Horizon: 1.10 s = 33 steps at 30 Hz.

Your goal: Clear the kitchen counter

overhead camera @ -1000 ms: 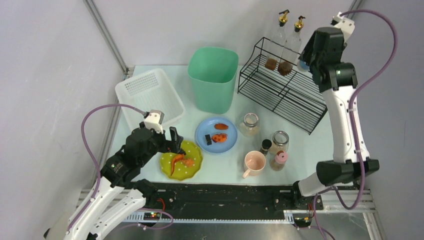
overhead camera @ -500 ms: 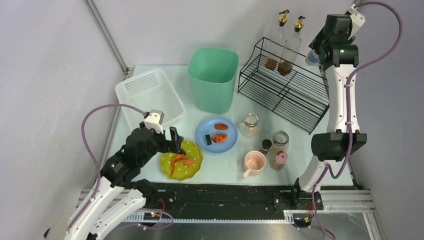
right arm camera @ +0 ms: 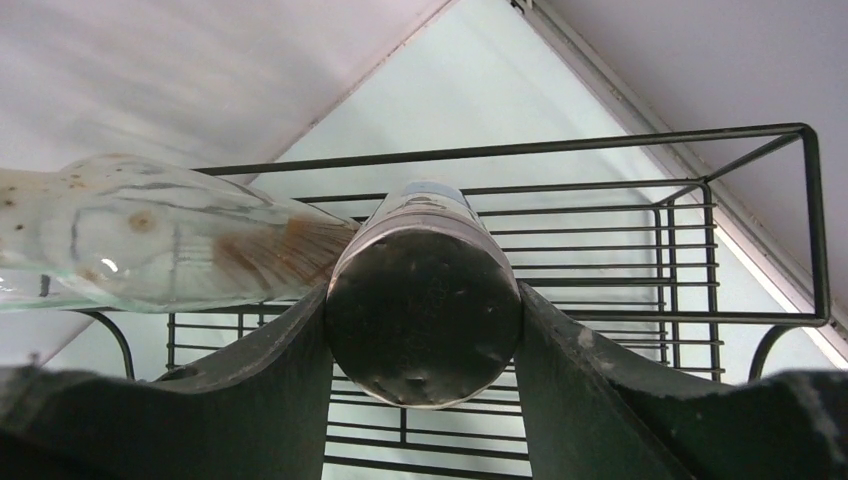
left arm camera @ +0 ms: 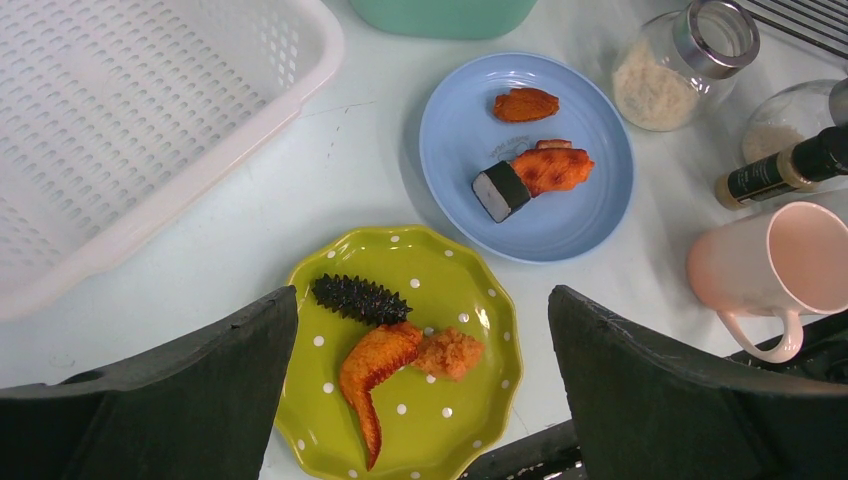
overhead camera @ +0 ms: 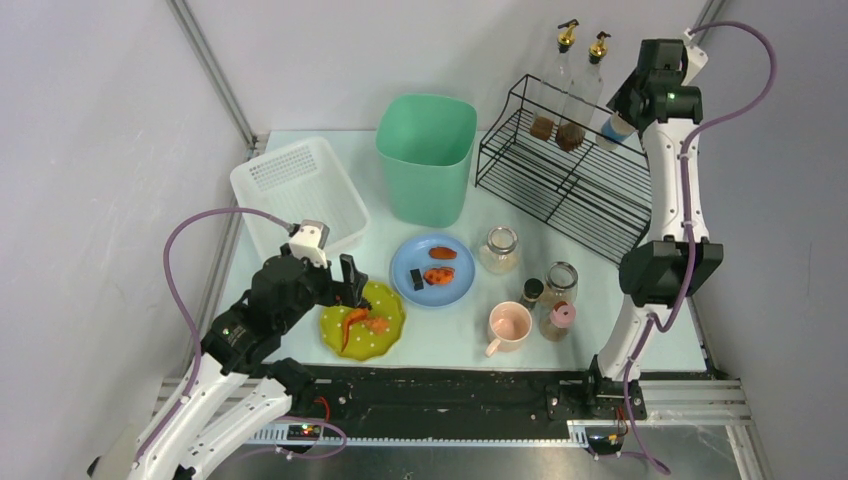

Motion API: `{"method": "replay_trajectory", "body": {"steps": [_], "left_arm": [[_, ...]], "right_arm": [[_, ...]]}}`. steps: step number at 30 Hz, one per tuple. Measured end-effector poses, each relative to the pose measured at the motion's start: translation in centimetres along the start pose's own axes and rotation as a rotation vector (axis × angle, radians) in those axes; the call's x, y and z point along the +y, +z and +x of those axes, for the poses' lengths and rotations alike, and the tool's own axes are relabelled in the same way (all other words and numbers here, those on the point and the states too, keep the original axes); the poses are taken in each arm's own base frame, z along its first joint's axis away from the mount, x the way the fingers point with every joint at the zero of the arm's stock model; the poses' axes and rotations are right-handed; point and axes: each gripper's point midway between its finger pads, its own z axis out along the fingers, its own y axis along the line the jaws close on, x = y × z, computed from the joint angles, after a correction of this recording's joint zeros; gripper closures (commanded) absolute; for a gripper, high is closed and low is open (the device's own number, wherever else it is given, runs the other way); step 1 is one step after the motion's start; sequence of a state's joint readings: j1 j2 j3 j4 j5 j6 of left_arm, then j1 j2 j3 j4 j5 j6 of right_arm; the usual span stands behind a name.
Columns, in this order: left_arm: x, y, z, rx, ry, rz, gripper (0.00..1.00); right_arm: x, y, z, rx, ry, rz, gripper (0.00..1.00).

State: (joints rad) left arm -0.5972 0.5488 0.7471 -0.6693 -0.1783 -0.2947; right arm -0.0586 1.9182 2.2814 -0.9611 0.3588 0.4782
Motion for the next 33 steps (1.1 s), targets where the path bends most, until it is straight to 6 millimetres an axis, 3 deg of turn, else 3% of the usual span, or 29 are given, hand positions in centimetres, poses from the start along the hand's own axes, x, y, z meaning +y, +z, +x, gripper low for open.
{"method": "replay_trajectory", "body": {"steps": [11,13,16,18,20,33], "left_arm": [[0.0,0.0,0.0,0.000,0.000,0.000,0.02],[0.0,0.0,0.0,0.000,0.000,0.000,0.02],[0.0,0.0,0.0,0.000,0.000,0.000,0.02],[0.0,0.0,0.0,0.000,0.000,0.000,0.02],[0.0,0.0,0.0,0.000,0.000,0.000,0.02],[0.0,0.0,0.0,0.000,0.000,0.000,0.02]], "right_arm": [[0.7,4.3,3.3,0.098,-0.041,0.027,0.96],[0.8,4.2,3.3,0.105,-0.043,0.021,0.88],[1.0,4.1,3.4,0.104,-0.049,0.020,0.62],[1.0,4.1,3.4,0.104,-0.052,0.019,0.50],[1.0,4.1,3.4,0.104,-0.054,0.019,0.43],[1.7,3.1,3.4,0.097,-0.080,0.006,0.22]]}}
